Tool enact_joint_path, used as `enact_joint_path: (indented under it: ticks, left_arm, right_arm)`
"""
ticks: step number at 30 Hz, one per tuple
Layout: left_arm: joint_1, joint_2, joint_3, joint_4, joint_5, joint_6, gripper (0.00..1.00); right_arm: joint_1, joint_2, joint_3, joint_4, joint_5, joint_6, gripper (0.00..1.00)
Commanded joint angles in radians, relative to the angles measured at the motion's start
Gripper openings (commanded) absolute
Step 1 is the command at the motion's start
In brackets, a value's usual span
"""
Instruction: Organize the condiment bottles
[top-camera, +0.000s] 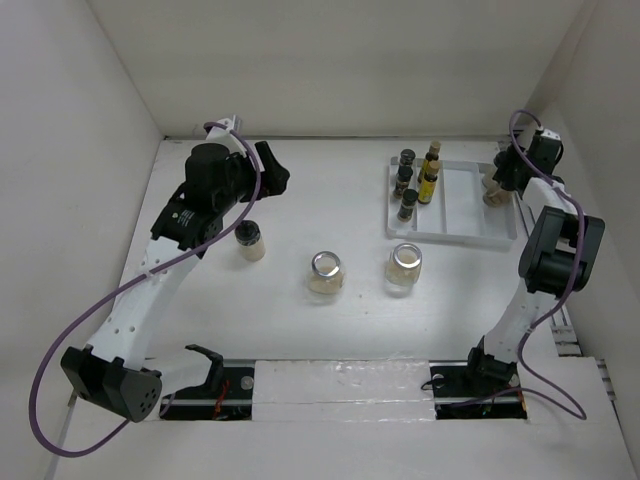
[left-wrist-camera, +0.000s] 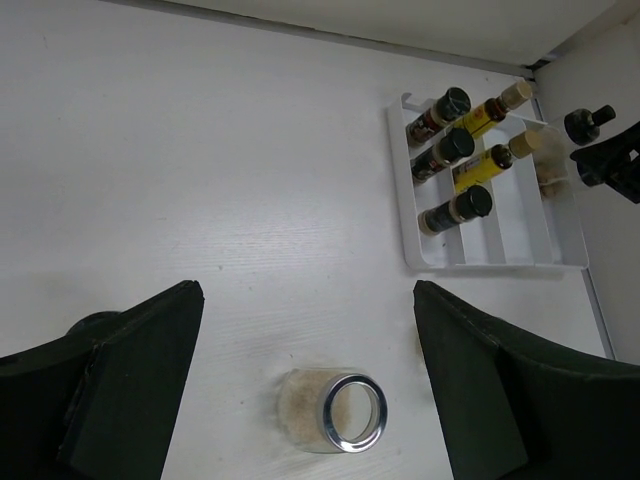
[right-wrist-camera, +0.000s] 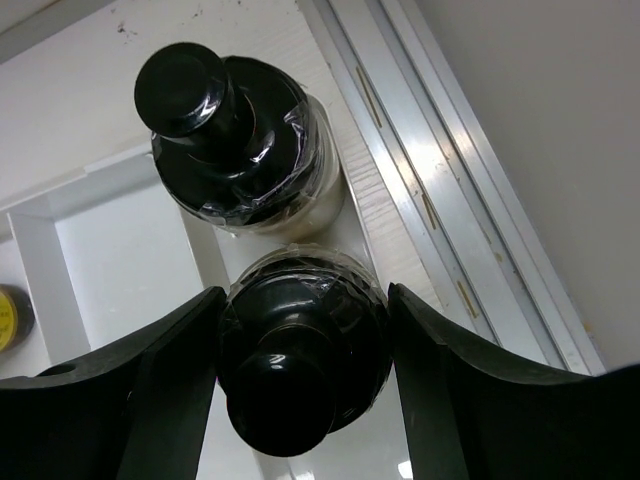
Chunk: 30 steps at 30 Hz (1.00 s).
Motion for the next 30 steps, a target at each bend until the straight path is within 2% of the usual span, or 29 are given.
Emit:
enact_joint_path:
  ticks: [1,2,3,7,12,14,15,16,17,18,19,21,22,23,25,26,27,28,30]
  left_arm:
    - [0.004,-0.024,0.03,0.008,-0.017,-0.003,0.82]
    - [0.004,-0.024,0.03,0.008,-0.017,-0.003,0.82]
    - [0.004,-0.024,0.03,0.008,-0.017,-0.003,0.82]
    - [0.004,-0.024,0.03,-0.001,-0.03,-0.012,0.82]
    - [0.004,-0.024,0.073,-0.036,-0.084,-0.035,0.82]
    - [0.004,-0.014,0.09,-0.059,-0.128,-0.046,0.76]
    - [0.004,-0.014,0.102,-0.059,-0.145,-0.059,0.74]
    - [0.004,-0.014,0.115,-0.071,-0.165,-0.069,0.71]
    - [0.004,-0.014,0.124,-0.096,-0.199,-0.088,0.62]
    - [0.004,-0.014,0.135,-0.111,-0.218,-0.101,0.54]
    - [0.004,-0.014,0.145,-0.12,-0.218,-0.113,0.47]
    - [0.004,-0.004,0.161,-0.12,-0.231,-0.124,0.35]
    - [0.004,0.006,0.173,-0.137,-0.242,-0.136,0.3]
    - [0.004,0.006,0.203,-0.148,-0.267,-0.136,0.3]
    - [0.004,0.018,0.24,-0.195,-0.366,-0.148,0.32]
    - [0.031,0.018,0.26,-0.212,-0.406,-0.177,0.46]
    - [0.047,0.018,0.292,-0.231,-0.443,-0.191,0.54]
    - [0.059,0.018,0.306,-0.252,-0.495,-0.204,0.62]
    - [0.068,-0.013,0.317,-0.252,-0.511,-0.191,0.82]
  right_arm:
    - [-0.005,0.007,0.064,0.09,-0.035,0.014,0.47]
    - [-0.005,0.007,0.064,0.09,-0.035,0.014,0.52]
    - [-0.005,0.007,0.064,0.09,-0.035,0.014,0.66]
    - [0.006,-0.072,0.053,0.09,-0.036,0.014,0.85]
    - [0.058,-0.27,-0.016,0.081,-0.01,0.023,0.88]
    - [0.108,-0.377,-0.066,0.081,-0.01,0.005,0.83]
    - [0.191,-0.405,-0.082,0.081,-0.042,-0.008,0.75]
    - [0.243,-0.426,-0.096,0.081,-0.065,-0.022,0.59]
    - [0.376,-0.454,-0.117,0.081,-0.08,-0.046,0.28]
    - [0.45,-0.454,-0.129,0.072,-0.081,-0.06,0.16]
    - [0.525,-0.454,-0.129,0.072,-0.081,-0.06,0.09]
    - [0.668,-0.427,-0.119,0.072,-0.107,-0.069,0.07]
    - [0.797,-0.407,-0.108,0.072,-0.107,-0.078,0.1]
    - [0.853,-0.36,-0.078,0.082,-0.129,-0.104,0.15]
    - [0.95,-0.313,-0.047,0.083,-0.13,-0.114,0.33]
    - [1.022,-0.292,-0.034,0.102,-0.145,-0.114,0.44]
    - [1.052,-0.254,-0.016,0.102,-0.162,-0.14,0.66]
    - [1.078,-0.234,-0.016,0.112,-0.162,-0.14,0.75]
    - [1.133,-0.153,0.027,0.132,-0.221,-0.14,0.86]
